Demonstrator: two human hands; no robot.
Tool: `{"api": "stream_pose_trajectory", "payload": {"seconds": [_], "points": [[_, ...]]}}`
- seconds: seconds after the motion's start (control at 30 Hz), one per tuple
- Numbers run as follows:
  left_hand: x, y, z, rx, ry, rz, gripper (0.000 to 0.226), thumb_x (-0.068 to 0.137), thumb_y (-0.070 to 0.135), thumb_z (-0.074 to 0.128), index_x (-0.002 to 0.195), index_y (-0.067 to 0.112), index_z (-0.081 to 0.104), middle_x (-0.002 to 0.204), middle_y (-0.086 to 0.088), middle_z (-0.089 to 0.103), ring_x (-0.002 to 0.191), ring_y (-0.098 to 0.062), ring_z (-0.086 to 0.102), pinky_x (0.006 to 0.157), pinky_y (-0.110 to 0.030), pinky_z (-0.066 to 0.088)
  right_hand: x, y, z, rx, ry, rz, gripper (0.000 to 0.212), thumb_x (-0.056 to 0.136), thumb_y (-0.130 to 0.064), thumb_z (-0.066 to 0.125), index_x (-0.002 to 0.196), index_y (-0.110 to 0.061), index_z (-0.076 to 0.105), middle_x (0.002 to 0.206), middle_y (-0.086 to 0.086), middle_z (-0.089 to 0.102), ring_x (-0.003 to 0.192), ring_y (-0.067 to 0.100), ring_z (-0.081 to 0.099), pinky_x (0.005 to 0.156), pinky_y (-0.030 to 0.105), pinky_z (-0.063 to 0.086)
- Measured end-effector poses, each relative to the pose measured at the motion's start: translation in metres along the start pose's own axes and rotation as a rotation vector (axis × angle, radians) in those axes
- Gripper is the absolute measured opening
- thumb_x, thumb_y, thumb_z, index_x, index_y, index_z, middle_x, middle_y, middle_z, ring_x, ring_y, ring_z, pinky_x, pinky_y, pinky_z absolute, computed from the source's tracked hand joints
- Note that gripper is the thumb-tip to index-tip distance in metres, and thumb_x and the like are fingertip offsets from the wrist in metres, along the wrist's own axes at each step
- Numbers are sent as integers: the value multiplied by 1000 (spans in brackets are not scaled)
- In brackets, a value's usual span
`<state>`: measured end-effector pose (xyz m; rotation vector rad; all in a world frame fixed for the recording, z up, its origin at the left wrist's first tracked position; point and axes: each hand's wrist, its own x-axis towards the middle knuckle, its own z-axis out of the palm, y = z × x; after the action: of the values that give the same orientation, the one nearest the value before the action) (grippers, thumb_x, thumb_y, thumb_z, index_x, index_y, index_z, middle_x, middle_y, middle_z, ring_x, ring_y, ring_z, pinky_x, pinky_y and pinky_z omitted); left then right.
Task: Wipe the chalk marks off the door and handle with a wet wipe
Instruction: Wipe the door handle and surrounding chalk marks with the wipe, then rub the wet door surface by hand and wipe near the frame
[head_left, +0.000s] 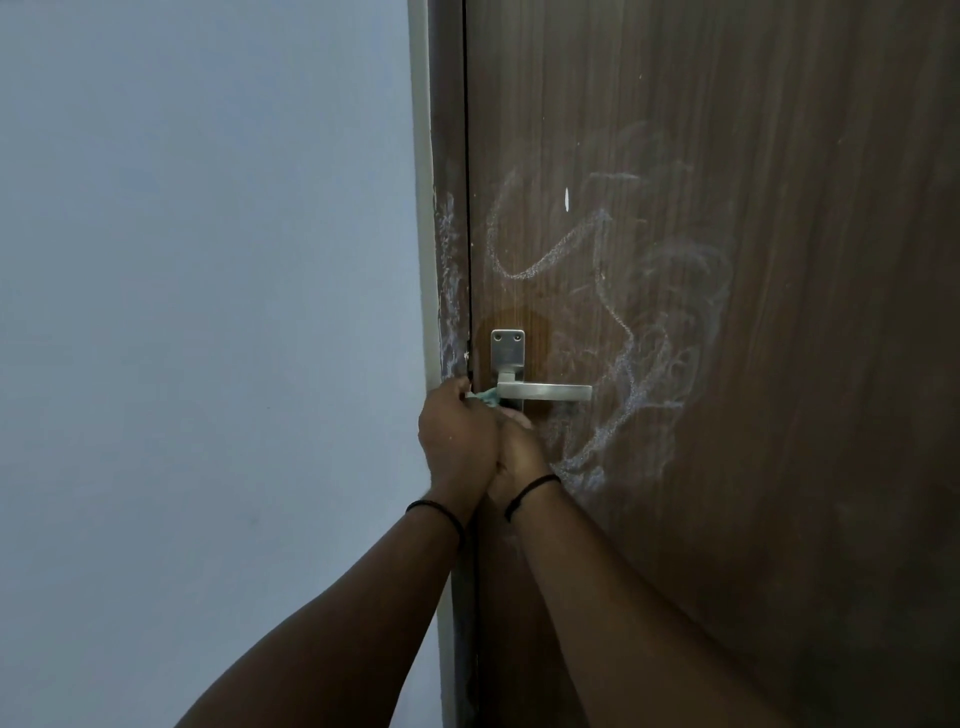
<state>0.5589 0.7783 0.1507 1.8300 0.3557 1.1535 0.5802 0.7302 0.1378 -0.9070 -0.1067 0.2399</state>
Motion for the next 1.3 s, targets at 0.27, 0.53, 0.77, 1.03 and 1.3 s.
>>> {"api": "stream_pose_trajectory", "payload": {"seconds": [0.27, 0.53, 0.77, 1.03, 1.3], "points": [[3, 13, -13, -292, -77, -156, 23, 83, 15, 74, 104, 23, 74, 86, 14, 74, 85, -6, 71, 84, -26, 56, -33, -22, -16, -184, -24, -225, 15, 93, -9, 65, 103, 1, 68, 86, 16, 72, 68, 17, 69, 69, 32, 58], [27, 37, -26, -571, -210, -141, 14, 84, 8, 74, 93, 18, 73, 86, -2, 78, 81, -20, 75, 82, -41, 61, -34, -64, 13, -434, 0, -556, 19, 88, -5, 70, 99, -20, 69, 84, 4, 75, 73, 13, 70, 70, 27, 59], [42, 44, -8, -188, -120, 155, 27, 89, 1, 59, 107, 19, 72, 101, 12, 73, 76, 17, 58, 70, 4, 40, -3, -111, 21, -920, 73, -998, 23, 88, -2, 67, 104, -17, 74, 98, -6, 73, 82, -3, 65, 73, 8, 52], [28, 13, 14, 406, -124, 671, 31, 89, 3, 56, 119, 1, 66, 109, -16, 66, 95, -29, 60, 78, -35, 48, 44, -131, -1, -1432, 217, -1220, 15, 90, -7, 61, 100, -9, 72, 99, 8, 65, 90, 21, 59, 73, 23, 37], [29, 1, 13, 394, -116, 651, 48, 95, 23, 37, 130, -2, 58, 122, -18, 62, 108, -30, 59, 88, -38, 53, 50, -119, 5, -1579, 44, -1314, 13, 91, -8, 59, 91, -5, 72, 95, 9, 64, 80, 18, 56, 68, 18, 32]]}}
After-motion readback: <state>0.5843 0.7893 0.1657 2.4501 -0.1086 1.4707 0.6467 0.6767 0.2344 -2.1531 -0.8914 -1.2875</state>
